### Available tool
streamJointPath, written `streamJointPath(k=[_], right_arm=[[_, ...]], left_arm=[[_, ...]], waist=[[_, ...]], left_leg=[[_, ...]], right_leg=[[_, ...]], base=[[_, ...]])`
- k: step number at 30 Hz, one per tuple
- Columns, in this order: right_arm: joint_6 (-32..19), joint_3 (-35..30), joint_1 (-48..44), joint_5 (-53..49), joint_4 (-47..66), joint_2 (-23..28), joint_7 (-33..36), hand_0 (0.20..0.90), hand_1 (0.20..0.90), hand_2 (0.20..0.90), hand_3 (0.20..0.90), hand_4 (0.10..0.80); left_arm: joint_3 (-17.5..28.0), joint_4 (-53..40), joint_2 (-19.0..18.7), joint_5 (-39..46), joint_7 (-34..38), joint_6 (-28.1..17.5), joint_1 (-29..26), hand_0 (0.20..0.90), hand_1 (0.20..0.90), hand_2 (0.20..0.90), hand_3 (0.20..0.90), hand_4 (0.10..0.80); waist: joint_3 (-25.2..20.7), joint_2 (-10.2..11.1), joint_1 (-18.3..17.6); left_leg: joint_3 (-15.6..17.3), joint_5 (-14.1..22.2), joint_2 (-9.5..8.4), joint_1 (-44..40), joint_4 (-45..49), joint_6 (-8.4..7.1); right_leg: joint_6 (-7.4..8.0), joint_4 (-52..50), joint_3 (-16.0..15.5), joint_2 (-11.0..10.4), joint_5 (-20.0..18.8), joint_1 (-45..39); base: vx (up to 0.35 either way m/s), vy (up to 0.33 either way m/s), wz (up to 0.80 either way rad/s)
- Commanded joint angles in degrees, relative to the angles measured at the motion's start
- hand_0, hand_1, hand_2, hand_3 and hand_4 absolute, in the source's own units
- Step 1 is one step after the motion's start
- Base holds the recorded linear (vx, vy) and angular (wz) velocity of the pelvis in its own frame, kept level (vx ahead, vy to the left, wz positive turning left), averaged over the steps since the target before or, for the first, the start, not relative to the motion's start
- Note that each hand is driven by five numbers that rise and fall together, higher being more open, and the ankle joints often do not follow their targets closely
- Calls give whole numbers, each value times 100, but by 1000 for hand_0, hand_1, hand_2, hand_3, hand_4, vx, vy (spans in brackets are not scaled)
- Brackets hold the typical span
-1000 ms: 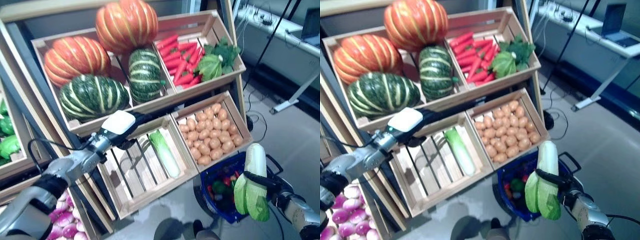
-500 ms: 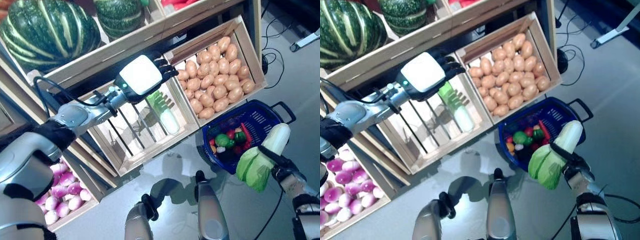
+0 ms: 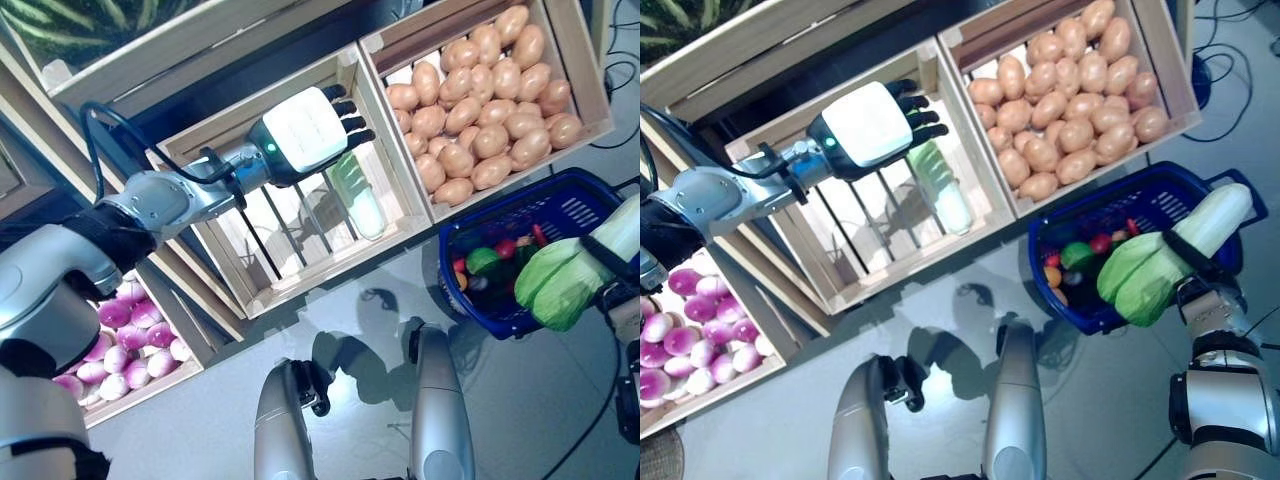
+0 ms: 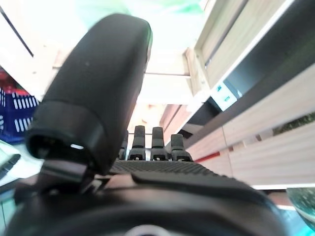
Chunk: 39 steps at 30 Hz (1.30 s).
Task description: Put vegetables into the basket
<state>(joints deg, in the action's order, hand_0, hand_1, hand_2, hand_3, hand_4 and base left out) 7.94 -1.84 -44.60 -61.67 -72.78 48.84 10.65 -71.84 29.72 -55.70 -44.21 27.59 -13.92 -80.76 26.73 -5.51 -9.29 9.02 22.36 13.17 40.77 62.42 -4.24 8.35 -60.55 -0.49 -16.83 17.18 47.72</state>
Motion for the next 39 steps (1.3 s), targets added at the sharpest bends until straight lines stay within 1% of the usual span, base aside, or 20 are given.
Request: streamJointPath(k=[1, 3, 4, 6, 9, 10, 13, 17, 18, 21, 25, 26, 29, 32, 35, 39], right_arm=[[-235, -125, -183, -452, -179, 502, 341, 300, 300, 300, 300, 400], [-279, -131, -232, -540, -181, 514, 328, 300, 300, 300, 300, 400], [-323, -118, -260, -490, -165, 511, 292, 900, 900, 900, 900, 800], [-315, -97, -285, -483, -129, 496, 85, 900, 900, 900, 900, 800], [-17, 50, -434, -633, -42, 482, 59, 900, 900, 900, 900, 800], [103, 59, -396, -765, -94, 460, 110, 900, 900, 900, 900, 800], [247, 42, -328, -847, -166, 384, 188, 900, 900, 900, 900, 800], [405, 50, -369, -1025, -268, 404, 300, 900, 900, 900, 900, 800], [495, 25, -366, -1084, -294, 406, 418, 900, 900, 900, 900, 800], [543, 29, -327, -946, -412, 455, 567, 900, 900, 900, 900, 800], [716, 103, -366, -859, -518, 534, 620, 900, 900, 900, 900, 800], [819, 149, -355, -593, -562, 594, 667, 900, 900, 900, 900, 800], [790, 332, -476, -541, -598, 757, 552, 900, 900, 900, 900, 800], [541, 389, -514, -666, -561, 801, 445, 900, 900, 900, 900, 800], [376, 379, -420, -703, -381, 722, 282, 900, 900, 900, 900, 800], [312, 327, -229, -734, -234, 648, 111, 900, 900, 900, 900, 800]], left_arm=[[105, -137, -523, 282, -18, 589, -1098, 900, 900, 900, 900, 800], [-39, -103, -538, 359, -87, 649, -1335, 900, 900, 900, 900, 800], [-92, -100, -527, 358, -84, 700, -1417, 900, 900, 900, 900, 800], [-113, -86, -518, 398, -88, 727, -1492, 900, 900, 900, 900, 800], [-168, 133, -451, 340, -135, 627, -1709, 900, 900, 900, 900, 800], [-215, 249, -421, 362, -151, 616, -1745, 900, 900, 900, 900, 800], [-308, 372, -318, 310, -257, 611, -1822, 900, 900, 900, 900, 800], [-486, 439, -207, 320, -346, 591, -2027, 900, 900, 900, 900, 800], [-516, 457, -182, 298, -372, 565, -2069, 900, 900, 900, 900, 800], [-675, 509, -62, 212, -493, 488, -2152, 900, 900, 900, 900, 800], [-837, 477, 45, 275, -629, 477, -2243, 900, 900, 900, 900, 800], [-837, 509, 93, 275, -692, 422, -2238, 900, 900, 900, 900, 800], [-837, 497, 157, 317, -748, 400, -2229, 900, 900, 900, 900, 800], [-837, 523, 190, 274, -655, 304, -2242, 900, 900, 900, 900, 800], [-837, 592, 256, 217, -612, 127, -2283, 900, 900, 900, 900, 800], [-837, 608, 341, 114, -732, -97, -2269, 900, 900, 900, 900, 800]], waist=[[-205, 7, 6], [-176, -5, 5], [-159, -4, 5], [-139, 5, 12], [-80, 24, 24], [-61, 53, 15], [-29, 101, -9], [-2, 127, -21], [15, 133, -25], [52, 158, -49], [50, 151, -74], [47, 148, -90], [47, 111, -104], [29, 105, -127], [21, 121, -180], [-15, 177, -230]], left_leg=[[177, 191, -10, 253, 299, 112], [128, 260, 40, 441, 561, 76], [94, 280, 64, 514, 655, 63], [49, 302, 75, 605, 757, 42], [-57, 314, 159, 938, 997, -3], [-96, 336, 189, 1060, 1090, -8], [-158, 384, 260, 1291, 1299, -27], [-203, 465, 335, 1560, 1542, -35], [-215, 493, 355, 1648, 1623, -35], [-293, 565, 443, 1930, 1859, -55], [-338, 652, 481, 2175, 2052, -45], [-364, 680, 487, 2281, 2125, -43], [-415, 718, 483, 2453, 2240, -48], [-439, 762, 489, 2598, 2333, -33], [-471, 813, 547, 2742, 2466, -50], [-543, 928, 607, 2945, 2740, -51]], right_leg=[[-420, -93, -292, -38, 117, -399], [-402, -306, -263, -94, 160, -226], [-385, -393, -245, -114, 170, -157], [-369, -491, -227, -122, 188, -77], [-343, -769, -175, -163, 234, 227], [-322, -868, -164, -166, 249, 344], [-269, -1055, -160, -191, 256, 554], [-248, -1305, -143, -216, 295, 827], [-238, -1403, -135, -224, 311, 926], [-224, -1648, -104, -275, 343, 1232], [-229, -1825, -86, -319, 386, 1485], [-223, -1890, -77, -340, 389, 1599], [-225, -1976, -44, -361, 381, 1771], [-226, -2062, -17, -377, 395, 1922], [-214, -2175, 20, -388, 410, 2083], [-220, -2391, 61, -396, 460, 2299]], base=[[-8, -32, 11], [1, -42, 6], [17, -44, 9], [11, -39, 11], [-38, -76, 5], [-32, -70, 6], [-8, -71, 4], [-1, -45, 1], [-1, -52, 0], [-2, -57, 2], [3, -38, 7], [12, -43, 4], [3, -37, 7], [-2, -26, 5], [7, -16, 4], [10, -11, -2]])
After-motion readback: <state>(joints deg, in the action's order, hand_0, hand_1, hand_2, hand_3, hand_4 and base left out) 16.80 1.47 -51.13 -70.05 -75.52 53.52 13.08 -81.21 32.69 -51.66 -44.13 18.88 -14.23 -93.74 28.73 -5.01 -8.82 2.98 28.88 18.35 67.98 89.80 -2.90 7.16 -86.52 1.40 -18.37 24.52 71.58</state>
